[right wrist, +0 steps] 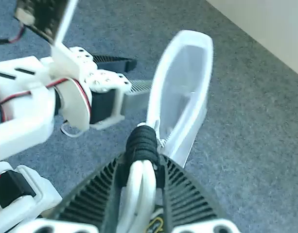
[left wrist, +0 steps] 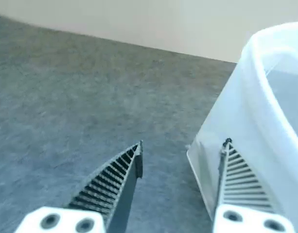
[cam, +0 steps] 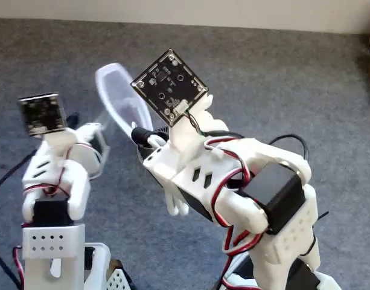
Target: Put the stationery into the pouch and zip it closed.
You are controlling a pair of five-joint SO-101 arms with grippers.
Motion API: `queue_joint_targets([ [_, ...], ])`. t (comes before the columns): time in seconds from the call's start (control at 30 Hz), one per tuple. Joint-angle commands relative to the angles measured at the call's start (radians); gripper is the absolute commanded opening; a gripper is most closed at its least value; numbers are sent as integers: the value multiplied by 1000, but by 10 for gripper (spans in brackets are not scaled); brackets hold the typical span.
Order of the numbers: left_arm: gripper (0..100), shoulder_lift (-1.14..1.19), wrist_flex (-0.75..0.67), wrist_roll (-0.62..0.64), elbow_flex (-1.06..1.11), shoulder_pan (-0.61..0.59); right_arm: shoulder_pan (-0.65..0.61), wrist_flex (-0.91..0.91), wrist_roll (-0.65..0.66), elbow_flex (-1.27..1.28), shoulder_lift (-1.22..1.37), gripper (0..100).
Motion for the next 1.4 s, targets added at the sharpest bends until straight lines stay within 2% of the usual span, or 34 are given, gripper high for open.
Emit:
queue_joint_targets([
  [0.0, 249, 4, -20, -40, -67, 99, 4, 19, 9, -5, -110, 4],
  [0.3, 249, -4, -14, -118, -97, 317, 12, 15, 11, 239, -298, 4],
  [0.43, 250, -5, 61, -160, -110, 363, 79, 13, 12, 318, -383, 4],
  [0.67, 252, -5, 315, -167, -286, 374, 170, -7, 12, 466, -487, 4],
  [0.87, 258, -5, 591, -167, -495, 375, 173, -143, 12, 618, -568, 4],
  [0.93, 287, -5, 683, -167, -562, 375, 173, -193, 12, 664, -590, 4],
  [1.07, 303, -5, 824, -167, -664, 453, 174, -286, 12, 737, -619, 4],
  [1.2, 303, -5, 868, -167, -684, 544, 174, -335, 12, 768, -633, 4],
  [1.37, 303, -5, 862, -167, -616, 553, 173, -343, 9, 768, -633, 4],
])
